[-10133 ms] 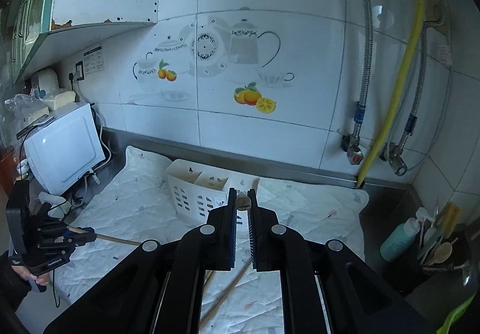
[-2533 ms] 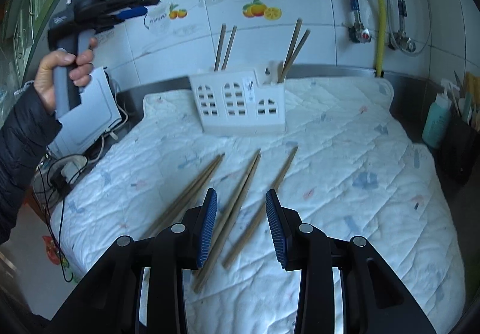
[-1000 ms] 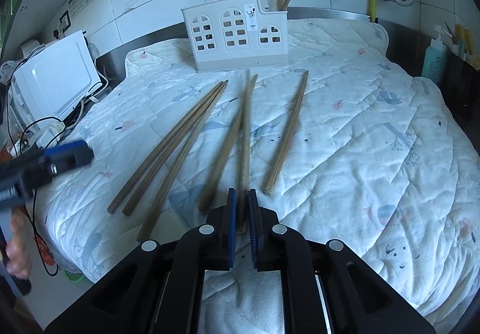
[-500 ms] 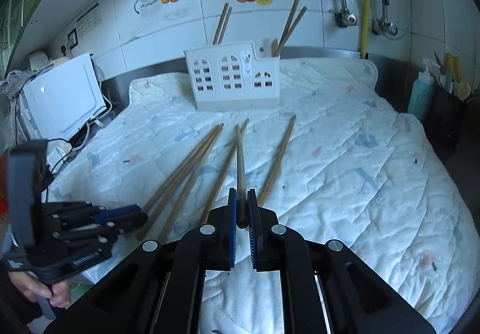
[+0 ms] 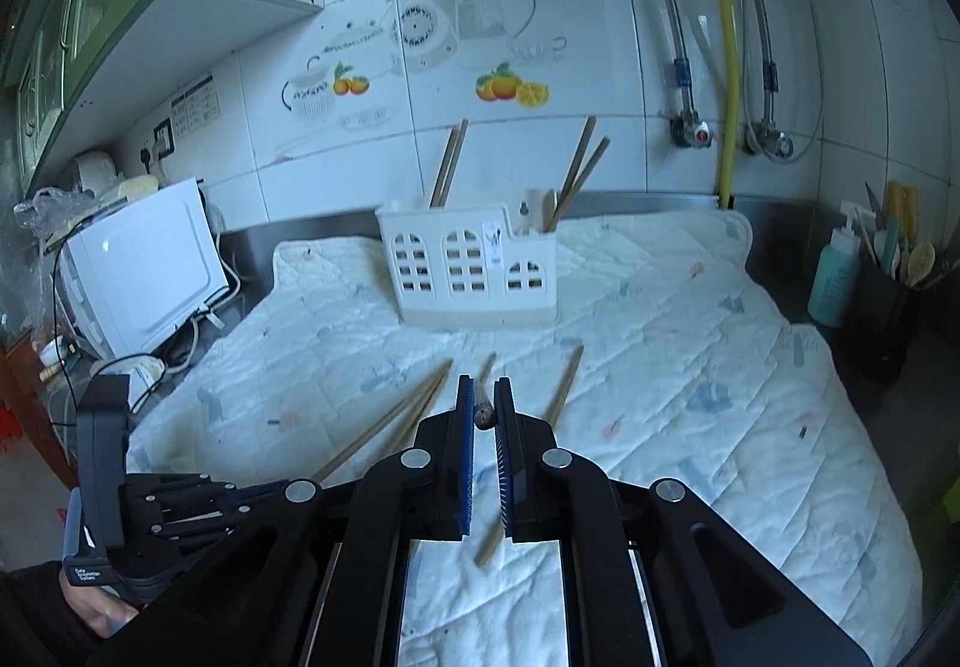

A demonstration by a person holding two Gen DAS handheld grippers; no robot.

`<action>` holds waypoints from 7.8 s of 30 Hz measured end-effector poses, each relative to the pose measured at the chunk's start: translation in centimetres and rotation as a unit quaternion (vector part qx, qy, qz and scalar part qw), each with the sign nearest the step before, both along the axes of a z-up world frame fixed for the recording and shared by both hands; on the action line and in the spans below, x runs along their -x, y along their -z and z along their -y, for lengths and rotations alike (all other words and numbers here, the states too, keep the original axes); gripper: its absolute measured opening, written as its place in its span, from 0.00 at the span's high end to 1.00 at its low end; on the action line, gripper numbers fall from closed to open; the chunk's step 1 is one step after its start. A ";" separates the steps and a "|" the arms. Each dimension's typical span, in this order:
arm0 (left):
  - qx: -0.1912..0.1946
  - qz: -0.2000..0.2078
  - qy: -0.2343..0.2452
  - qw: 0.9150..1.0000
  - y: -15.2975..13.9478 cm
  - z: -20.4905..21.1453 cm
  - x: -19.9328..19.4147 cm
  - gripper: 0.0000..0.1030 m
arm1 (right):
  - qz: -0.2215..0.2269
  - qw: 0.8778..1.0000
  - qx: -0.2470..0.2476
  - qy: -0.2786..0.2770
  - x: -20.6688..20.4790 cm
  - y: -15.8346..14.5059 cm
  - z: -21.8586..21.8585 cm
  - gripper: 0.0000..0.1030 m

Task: Organize utensils
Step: 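Grasp a chopstick with the left gripper while the right gripper lifts its chopstick, then release the chopstick into the holder with the right gripper while the left gripper lowers its chopstick in, then grasp a wooden chopstick from the mat with the left gripper, then lift the chopstick and carry it over the white holder with the left gripper, then lower the chopstick into the holder and open the left gripper, then grasp a chopstick with the right gripper while the left gripper grasps another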

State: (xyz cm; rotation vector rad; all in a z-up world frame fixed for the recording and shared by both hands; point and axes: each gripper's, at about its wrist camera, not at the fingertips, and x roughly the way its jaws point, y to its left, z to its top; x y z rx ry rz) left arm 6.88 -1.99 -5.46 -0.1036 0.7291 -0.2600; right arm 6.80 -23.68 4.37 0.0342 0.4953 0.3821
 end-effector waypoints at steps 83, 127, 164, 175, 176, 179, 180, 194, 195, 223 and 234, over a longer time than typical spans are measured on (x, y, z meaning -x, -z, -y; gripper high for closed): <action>-0.081 -0.021 0.044 0.996 -3.2 -11.5 -0.8 0.68 | -0.024 0.986 -0.003 -0.165 -8.0 -7.3 -3.9 0.58; -0.075 0.017 0.075 0.994 0.2 -10.0 2.7 0.95 | -0.101 0.983 -0.076 -0.135 -4.6 -0.9 -2.8 0.58; -0.021 0.208 0.009 0.978 -23.4 -6.2 -10.2 0.95 | -0.067 0.987 -0.120 -0.088 -5.4 -1.7 3.1 0.58; -0.042 0.230 -0.006 0.972 -26.7 -4.4 -14.9 0.95 | -0.077 0.986 -0.123 -0.083 -6.3 -0.8 3.8 0.58; -0.042 0.224 -0.006 0.974 -26.4 -4.4 -15.5 0.95 | -0.077 0.986 -0.120 -0.081 -6.4 -0.7 3.8 0.58; -0.046 0.201 -0.009 0.979 -25.1 -4.2 -17.1 0.95 | -0.075 0.989 -0.103 -0.071 -6.4 -0.4 3.9 0.58; -0.044 0.195 -0.008 0.980 -24.7 -4.2 -17.4 0.95 | -0.076 0.990 -0.100 -0.069 -6.3 -0.2 4.0 0.58; -0.039 0.179 0.003 0.983 -23.2 -3.7 -17.5 0.84 | -0.098 0.993 -0.052 -0.043 -4.6 3.3 3.1 0.58; -0.039 0.182 0.003 0.982 -23.3 -3.8 -17.2 0.80 | -0.101 0.993 -0.047 -0.041 -4.3 3.7 3.0 0.58; -0.002 0.052 0.003 0.999 -8.1 -3.7 -1.9 0.61 | -0.139 0.988 0.044 0.049 -4.0 11.8 -2.8 0.87; 0.020 -0.033 0.028 0.999 -0.7 0.0 0.1 0.61 | -0.131 0.989 0.043 0.055 -3.8 11.6 -1.9 0.94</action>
